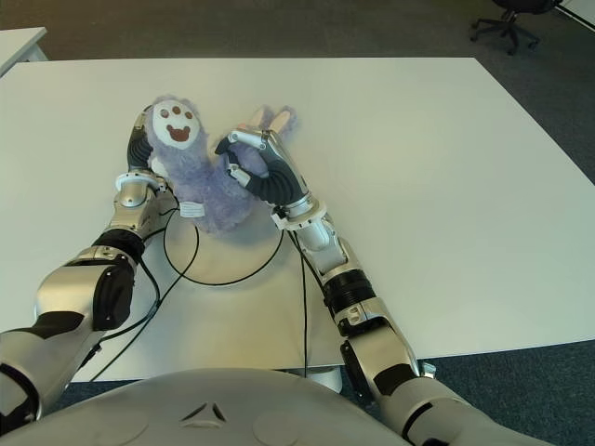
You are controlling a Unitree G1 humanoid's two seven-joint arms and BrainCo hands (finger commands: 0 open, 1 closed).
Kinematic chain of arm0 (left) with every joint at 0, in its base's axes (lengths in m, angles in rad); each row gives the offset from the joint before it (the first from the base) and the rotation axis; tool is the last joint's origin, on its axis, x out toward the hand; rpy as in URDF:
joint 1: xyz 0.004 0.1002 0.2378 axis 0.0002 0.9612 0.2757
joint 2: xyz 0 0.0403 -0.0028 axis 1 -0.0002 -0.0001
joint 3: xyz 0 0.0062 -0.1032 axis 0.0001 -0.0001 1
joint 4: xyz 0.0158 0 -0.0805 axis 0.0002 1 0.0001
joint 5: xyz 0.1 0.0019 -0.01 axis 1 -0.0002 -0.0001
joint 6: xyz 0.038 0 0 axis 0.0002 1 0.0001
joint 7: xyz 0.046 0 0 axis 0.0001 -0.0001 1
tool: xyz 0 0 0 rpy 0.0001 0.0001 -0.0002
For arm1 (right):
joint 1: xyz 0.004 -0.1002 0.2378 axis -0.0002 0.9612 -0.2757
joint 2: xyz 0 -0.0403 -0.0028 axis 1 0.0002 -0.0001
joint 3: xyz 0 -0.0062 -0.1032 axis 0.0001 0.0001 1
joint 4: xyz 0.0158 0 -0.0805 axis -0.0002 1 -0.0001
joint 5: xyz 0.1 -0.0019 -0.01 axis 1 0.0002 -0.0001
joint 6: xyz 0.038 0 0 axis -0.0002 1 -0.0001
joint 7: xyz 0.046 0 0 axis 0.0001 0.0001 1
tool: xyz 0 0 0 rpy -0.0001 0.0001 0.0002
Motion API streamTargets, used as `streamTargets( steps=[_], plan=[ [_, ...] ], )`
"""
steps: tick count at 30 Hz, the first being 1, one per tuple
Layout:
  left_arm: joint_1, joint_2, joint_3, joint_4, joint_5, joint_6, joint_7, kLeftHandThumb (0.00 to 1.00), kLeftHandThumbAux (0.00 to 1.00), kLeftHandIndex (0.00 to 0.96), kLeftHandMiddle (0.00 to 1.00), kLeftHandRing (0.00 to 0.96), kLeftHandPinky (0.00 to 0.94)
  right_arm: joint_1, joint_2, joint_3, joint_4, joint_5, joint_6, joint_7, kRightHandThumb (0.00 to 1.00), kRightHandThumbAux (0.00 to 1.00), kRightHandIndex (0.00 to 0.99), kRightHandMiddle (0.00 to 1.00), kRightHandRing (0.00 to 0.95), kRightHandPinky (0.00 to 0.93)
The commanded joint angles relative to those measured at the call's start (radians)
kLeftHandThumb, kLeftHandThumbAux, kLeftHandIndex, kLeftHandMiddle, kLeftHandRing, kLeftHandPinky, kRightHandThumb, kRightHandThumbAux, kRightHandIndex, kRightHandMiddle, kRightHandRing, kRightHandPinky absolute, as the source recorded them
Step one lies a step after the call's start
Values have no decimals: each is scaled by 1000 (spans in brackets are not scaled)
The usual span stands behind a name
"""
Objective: Put the doll into the plate.
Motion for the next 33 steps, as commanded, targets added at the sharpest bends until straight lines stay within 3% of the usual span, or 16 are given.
streamTargets(
  steps=[1,17,22,24,33],
  plan=[
    [97,-38,-3,57,-2,57,18,0,391,0,104,133,170,233,-2,40,139,-4,16,3,706,713,428,771,816,841],
    [97,-37,-1,58,-4,60,21,0,392,0,96,119,148,252,-7,54,187,-33,8,-17,703,716,426,754,800,823],
    [97,-35,0,58,-5,60,19,0,398,0,110,131,157,265,-11,59,209,-41,6,-24,703,715,426,732,774,771],
    [97,-35,-1,58,-4,59,19,0,399,0,109,127,134,273,-14,63,230,-45,2,-29,701,716,424,688,723,715],
    [94,-36,-3,56,-2,59,17,0,395,0,113,135,154,273,-8,68,292,-53,-8,-47,700,716,423,629,666,657]
  ],
)
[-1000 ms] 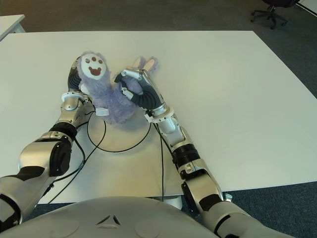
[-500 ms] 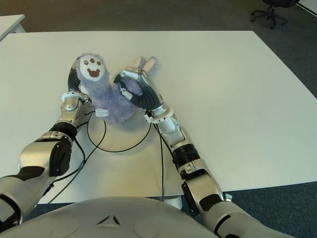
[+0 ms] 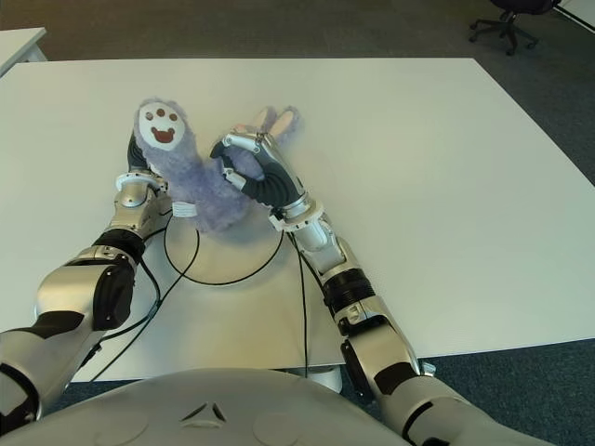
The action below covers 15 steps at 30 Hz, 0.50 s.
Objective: Put the doll into the plate.
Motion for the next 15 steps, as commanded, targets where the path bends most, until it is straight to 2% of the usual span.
streamTargets(
  steps=[1,8,15],
  plan=[
    [96,-36,-2,60,-3,62,17,0,398,0,113,131,139,283,-1,50,275,-26,-4,-36,700,717,422,616,654,647],
    [93,-36,0,60,-6,65,15,0,402,0,102,118,132,269,6,60,376,-50,-17,-71,698,717,420,600,644,658],
    [92,-35,3,61,-9,69,12,0,397,0,111,136,173,262,7,67,437,-65,-12,-87,693,719,416,588,641,652]
  ],
)
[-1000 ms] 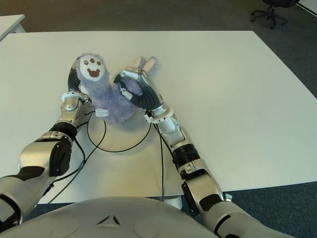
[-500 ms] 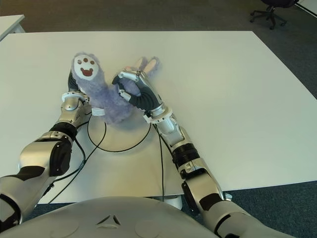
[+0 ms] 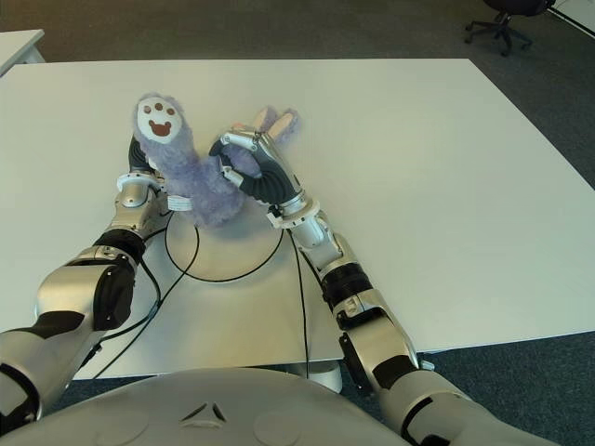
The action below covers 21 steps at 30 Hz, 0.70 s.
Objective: Put the doll into the plate.
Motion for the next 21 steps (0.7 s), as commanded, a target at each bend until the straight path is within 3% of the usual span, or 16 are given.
streamTargets(
  steps=[1,7,9,12,15,21],
  plan=[
    [93,-34,3,59,-9,68,13,0,397,0,112,137,174,308,3,59,349,-30,6,-38,693,719,415,588,640,652],
    [91,-33,1,60,-7,68,14,0,396,0,116,142,173,301,16,52,372,-22,-7,-50,693,719,412,563,623,638],
    [91,-33,1,60,-6,68,15,0,395,0,114,140,161,299,21,49,378,-20,-12,-58,696,719,411,531,583,576],
    [91,-33,0,60,-5,68,16,0,393,0,114,136,168,297,28,47,385,-27,-10,-81,692,719,407,401,429,404],
    [91,-33,-1,60,-4,68,17,0,392,0,117,145,180,294,30,46,394,-35,-2,-99,683,721,403,346,364,333],
    [90,-33,0,60,-6,68,16,0,394,0,121,147,171,285,27,51,412,-58,0,-134,672,723,399,305,317,305]
  ],
)
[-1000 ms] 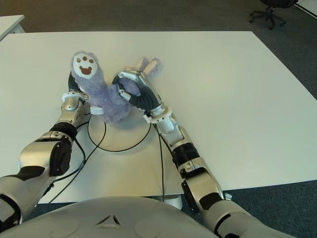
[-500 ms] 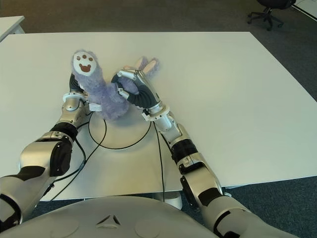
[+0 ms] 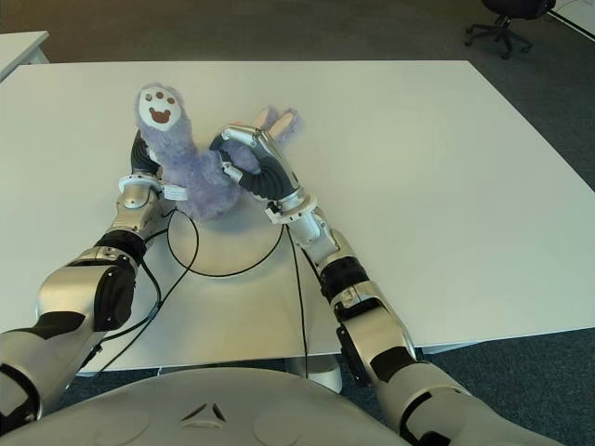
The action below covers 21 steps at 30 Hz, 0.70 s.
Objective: Put the doll into the plate.
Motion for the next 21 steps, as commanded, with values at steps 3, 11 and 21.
streamTargets(
  steps=[3,11,21],
  plan=[
    [87,-31,1,54,-7,66,14,0,398,0,121,142,145,323,11,56,327,-52,7,-95,669,725,398,299,309,308],
    [88,-32,2,53,-8,65,14,0,405,0,114,128,135,313,8,67,346,-72,-1,-126,668,725,398,296,304,301],
    [88,-30,-2,52,-2,66,21,0,402,0,124,135,148,299,5,80,368,-89,-9,-163,327,597,183,282,288,283]
  ],
)
